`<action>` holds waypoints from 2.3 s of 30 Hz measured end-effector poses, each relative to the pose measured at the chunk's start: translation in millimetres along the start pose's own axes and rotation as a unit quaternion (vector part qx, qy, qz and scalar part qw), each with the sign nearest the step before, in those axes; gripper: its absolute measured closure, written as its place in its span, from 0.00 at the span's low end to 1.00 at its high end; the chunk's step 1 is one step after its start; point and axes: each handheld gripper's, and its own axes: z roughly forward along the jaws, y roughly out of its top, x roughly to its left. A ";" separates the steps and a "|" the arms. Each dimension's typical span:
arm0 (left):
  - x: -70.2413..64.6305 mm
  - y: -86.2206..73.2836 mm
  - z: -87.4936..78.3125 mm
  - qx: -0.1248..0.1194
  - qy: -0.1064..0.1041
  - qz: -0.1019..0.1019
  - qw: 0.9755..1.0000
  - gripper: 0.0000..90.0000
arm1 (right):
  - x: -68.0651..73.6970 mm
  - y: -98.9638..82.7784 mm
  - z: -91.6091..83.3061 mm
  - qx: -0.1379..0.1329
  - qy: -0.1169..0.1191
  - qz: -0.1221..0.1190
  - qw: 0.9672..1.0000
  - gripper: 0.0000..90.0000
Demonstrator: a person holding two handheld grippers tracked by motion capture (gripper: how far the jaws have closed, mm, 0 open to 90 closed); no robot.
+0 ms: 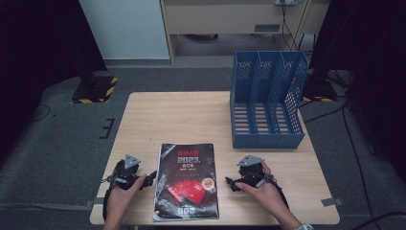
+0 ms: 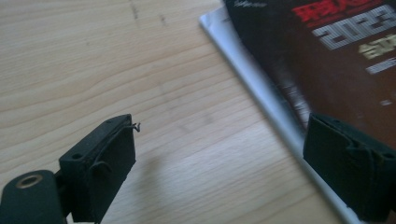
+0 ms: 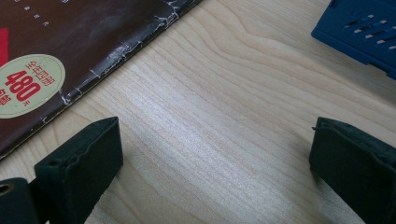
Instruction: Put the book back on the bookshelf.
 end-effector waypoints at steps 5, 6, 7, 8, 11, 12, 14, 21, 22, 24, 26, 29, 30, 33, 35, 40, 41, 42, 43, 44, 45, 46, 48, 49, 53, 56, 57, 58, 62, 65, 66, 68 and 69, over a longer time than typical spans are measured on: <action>-17.1 9.8 -1.4 -0.014 -0.014 0.002 1.000 0.09 | 0.6 0.2 0.2 0.000 0.000 -0.001 1.000 0.04; -19.8 11.0 -1.0 -0.015 -0.017 0.006 1.000 0.10 | 0.9 0.3 0.1 -0.002 0.000 -0.002 1.000 0.06; -24.9 12.6 -0.8 -0.015 -0.019 0.013 1.000 0.11 | 0.9 0.3 -0.3 -0.002 0.001 -0.004 1.000 0.07; -27.6 13.6 -0.8 -0.015 -0.019 0.020 1.000 0.16 | 1.4 0.3 -1.0 -0.002 0.002 -0.005 1.000 0.09; -34.0 16.7 -0.6 -0.017 -0.017 0.030 0.999 0.26 | 3.7 1.4 -4.5 -0.007 0.016 -0.017 1.000 0.30; -34.5 17.0 0.5 -0.017 -0.018 0.028 0.999 0.29 | 4.6 2.6 -6.1 -0.005 0.023 -0.021 0.999 0.35; -34.7 15.8 4.4 -0.006 -0.016 0.025 1.000 0.30 | 7.9 5.4 -9.6 -0.022 0.028 -0.031 0.999 0.42; -33.5 10.4 10.2 0.007 -0.017 0.020 1.000 0.39 | 32.4 19.1 -14.7 -0.055 0.091 -0.048 0.993 0.46; -32.9 9.9 10.9 0.007 -0.018 0.018 1.000 0.40 | 37.8 21.4 -13.7 -0.058 0.103 -0.053 0.992 0.44; -32.1 9.8 12.5 0.004 -0.024 0.013 1.000 0.43 | 51.2 25.5 -9.3 -0.057 0.118 -0.072 0.989 0.40; -32.4 10.2 14.5 -0.007 -0.037 0.004 0.999 0.45 | 60.9 26.2 -5.0 -0.056 0.126 -0.077 0.987 0.37; -34.4 12.4 19.5 -0.001 -0.036 0.010 0.999 0.48 | 73.6 24.0 4.8 -0.039 0.141 -0.082 0.986 0.31; -34.3 13.2 20.5 -0.002 -0.037 0.006 0.999 0.47 | 76.7 22.5 7.4 -0.032 0.142 -0.090 0.985 0.30; -33.2 15.3 25.5 0.000 -0.034 0.005 0.999 0.45 | 82.3 18.7 10.4 -0.028 0.145 -0.095 0.985 0.25; -33.0 15.2 30.3 0.005 -0.034 -0.001 0.999 0.43 | 84.0 17.9 10.2 -0.028 0.144 -0.095 0.985 0.24; -31.5 15.9 33.7 0.003 -0.041 -0.019 0.999 0.41 | 87.3 13.8 11.0 -0.037 0.134 -0.110 0.984 0.23; -30.7 16.0 32.4 -0.005 -0.049 -0.028 0.998 0.41 | 87.4 13.8 10.9 -0.036 0.133 -0.110 0.984 0.23; -30.9 16.3 31.0 -0.011 -0.060 -0.033 0.998 0.43 | 87.3 13.8 11.0 -0.036 0.133 -0.110 0.984 0.23; -32.3 17.0 29.9 -0.014 -0.062 -0.033 0.997 0.43 | 87.3 13.8 11.0 -0.036 0.133 -0.110 0.984 0.23; -34.4 17.5 29.1 -0.013 -0.062 -0.023 0.998 0.43 | 87.5 13.8 11.0 -0.035 0.133 -0.111 0.984 0.23; -34.4 17.5 29.1 -0.013 -0.062 -0.023 0.998 0.43 | 87.5 13.8 11.0 -0.035 0.133 -0.111 0.984 0.23; -38.1 18.1 28.2 -0.011 -0.072 -0.020 0.997 0.43 | 88.0 13.5 10.8 -0.036 0.131 -0.112 0.984 0.23; -39.4 18.2 26.3 -0.011 -0.071 -0.015 0.997 0.43 | 88.0 13.4 10.6 -0.035 0.131 -0.112 0.984 0.23; -39.3 18.0 25.1 -0.013 -0.074 -0.019 0.997 0.43 | 88.0 13.3 10.6 -0.035 0.131 -0.112 0.984 0.23; -37.9 16.1 22.4 -0.008 -0.062 -0.017 0.998 0.43 | 87.8 12.4 9.9 -0.036 0.131 -0.113 0.984 0.23; -37.0 15.8 26.9 0.002 -0.043 -0.004 0.999 0.38 | 87.6 12.5 9.9 -0.035 0.132 -0.112 0.984 0.23; -36.9 15.6 28.9 0.005 -0.039 -0.001 0.999 0.36 | 87.7 12.5 9.8 -0.035 0.132 -0.112 0.984 0.23; -36.4 15.1 29.8 0.010 -0.032 0.005 0.999 0.35 | 87.7 12.5 9.8 -0.035 0.131 -0.114 0.984 0.23; -34.4 13.3 31.4 0.015 -0.026 0.004 1.000 0.31 | 87.8 12.5 9.9 -0.035 0.131 -0.114 0.984 0.23; -33.0 11.9 32.9 0.009 -0.048 -0.016 0.999 0.34 | 87.9 12.5 9.9 -0.035 0.131 -0.114 0.984 0.23; -33.6 12.1 33.0 0.009 -0.048 -0.011 0.999 0.34 | 87.9 12.4 9.9 -0.035 0.130 -0.114 0.984 0.23; -33.9 12.0 32.8 0.009 -0.048 -0.009 0.999 0.36 | 88.0 12.4 9.8 -0.034 0.130 -0.115 0.984 0.23; -33.2 12.1 31.9 0.009 -0.048 -0.012 0.999 0.37 | 88.2 12.3 9.7 -0.034 0.129 -0.115 0.984 0.23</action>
